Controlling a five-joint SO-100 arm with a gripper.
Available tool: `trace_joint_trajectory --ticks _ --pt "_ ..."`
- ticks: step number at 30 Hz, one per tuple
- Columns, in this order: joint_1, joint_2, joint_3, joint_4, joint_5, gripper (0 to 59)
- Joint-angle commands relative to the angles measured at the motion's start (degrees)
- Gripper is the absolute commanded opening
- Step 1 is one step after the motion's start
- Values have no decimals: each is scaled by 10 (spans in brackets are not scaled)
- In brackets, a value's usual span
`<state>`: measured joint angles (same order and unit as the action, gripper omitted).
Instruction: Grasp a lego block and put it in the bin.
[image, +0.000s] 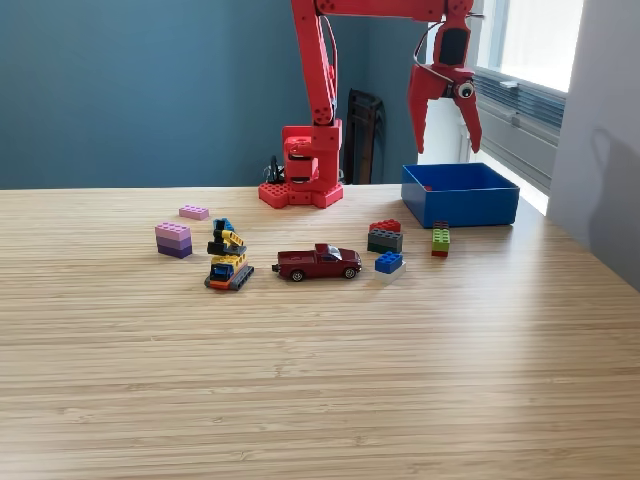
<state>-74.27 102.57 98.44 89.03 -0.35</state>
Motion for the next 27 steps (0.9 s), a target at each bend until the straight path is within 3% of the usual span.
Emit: trace_joint_trajectory --ticks 1,10,20,27 --pt "140 43 -67 0 23 266" --pt "438 49 -51 -50 20 153" --pt "628 42 -43 -57 -25 168" --pt "710 47 4 -121 -54 154"
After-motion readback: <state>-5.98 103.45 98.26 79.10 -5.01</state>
